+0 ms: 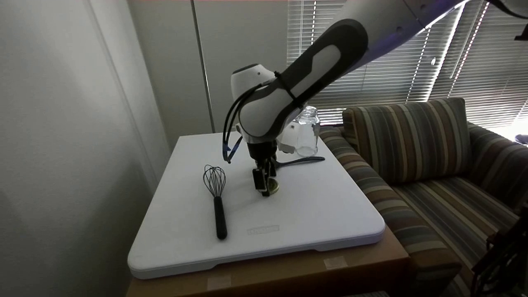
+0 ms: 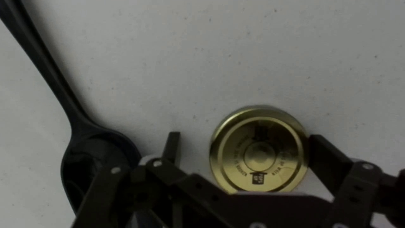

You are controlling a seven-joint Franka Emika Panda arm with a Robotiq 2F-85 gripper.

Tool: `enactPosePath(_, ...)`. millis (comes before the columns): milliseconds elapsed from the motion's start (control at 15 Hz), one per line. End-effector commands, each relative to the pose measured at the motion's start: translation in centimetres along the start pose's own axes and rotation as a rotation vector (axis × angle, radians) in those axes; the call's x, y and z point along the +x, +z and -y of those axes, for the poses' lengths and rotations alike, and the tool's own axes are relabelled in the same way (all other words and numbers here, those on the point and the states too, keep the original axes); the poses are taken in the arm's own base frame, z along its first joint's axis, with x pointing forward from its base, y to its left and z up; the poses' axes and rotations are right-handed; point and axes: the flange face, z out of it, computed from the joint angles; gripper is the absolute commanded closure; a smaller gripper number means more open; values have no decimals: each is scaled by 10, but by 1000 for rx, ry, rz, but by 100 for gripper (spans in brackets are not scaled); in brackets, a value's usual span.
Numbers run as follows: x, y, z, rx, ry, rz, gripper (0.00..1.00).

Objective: Put the lid on the jar

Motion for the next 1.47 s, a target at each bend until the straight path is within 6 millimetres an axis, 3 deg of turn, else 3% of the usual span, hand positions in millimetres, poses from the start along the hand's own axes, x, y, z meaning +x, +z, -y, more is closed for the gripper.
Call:
enactPosePath(0,0,31,4,75,-7,-41,25)
enactPosePath(133,0,30,1,77,-6,-47,32)
enactPosePath(333,1,26,0,78,-8,-56,52)
enactPosePath(533,3,19,4,80,-36,-55,52)
enactPosePath(733,6,-3,13,58,-115,-41,52)
enactPosePath(1067,12,-46,33,22,-248,-28,52)
enactPosePath(1400,8,-106,22,-61,-266,-14,52)
